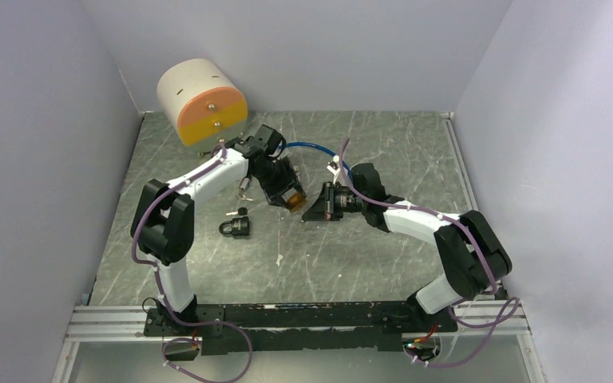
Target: Unlock with the key
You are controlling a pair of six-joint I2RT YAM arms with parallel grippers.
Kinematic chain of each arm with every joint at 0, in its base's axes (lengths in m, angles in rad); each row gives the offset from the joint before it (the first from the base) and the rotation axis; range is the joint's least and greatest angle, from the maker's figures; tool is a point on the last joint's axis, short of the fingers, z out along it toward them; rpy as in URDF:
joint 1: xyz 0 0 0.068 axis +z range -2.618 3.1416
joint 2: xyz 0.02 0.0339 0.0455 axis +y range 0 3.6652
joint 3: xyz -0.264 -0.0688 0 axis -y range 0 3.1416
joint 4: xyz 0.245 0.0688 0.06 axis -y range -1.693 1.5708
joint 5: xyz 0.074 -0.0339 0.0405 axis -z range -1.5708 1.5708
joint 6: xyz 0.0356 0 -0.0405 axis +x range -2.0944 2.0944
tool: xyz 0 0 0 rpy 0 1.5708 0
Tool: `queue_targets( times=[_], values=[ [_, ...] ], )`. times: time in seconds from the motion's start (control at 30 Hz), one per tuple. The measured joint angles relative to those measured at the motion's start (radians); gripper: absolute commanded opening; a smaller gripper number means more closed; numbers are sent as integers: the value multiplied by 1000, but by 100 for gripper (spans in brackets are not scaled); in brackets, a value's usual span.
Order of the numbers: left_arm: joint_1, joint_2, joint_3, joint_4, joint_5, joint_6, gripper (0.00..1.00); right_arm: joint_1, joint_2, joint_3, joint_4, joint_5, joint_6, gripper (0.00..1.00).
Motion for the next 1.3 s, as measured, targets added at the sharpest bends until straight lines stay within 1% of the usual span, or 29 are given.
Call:
queue_targets(
  times=[0.43, 0.7, 0.97, 1.1, 1.3],
  values=[
    [0, -32, -51, 45, -7, -27, 2, -15, 1, -10, 8, 2, 58, 0],
    [-7, -47, -85, 82, -41, -59, 2, -15, 36, -10, 66, -16, 204, 0],
    [-22, -51, -93, 92, -69, -76, 2, -18, 72, 9, 68, -25, 304, 0],
    [-22, -59, -97, 95, -80, -79, 2, -22, 100, 19, 90, -32, 379, 0],
    [-29, -91, -108, 108, -86, -83, 2, -42, 118, 31, 112, -45, 422, 0]
  ],
)
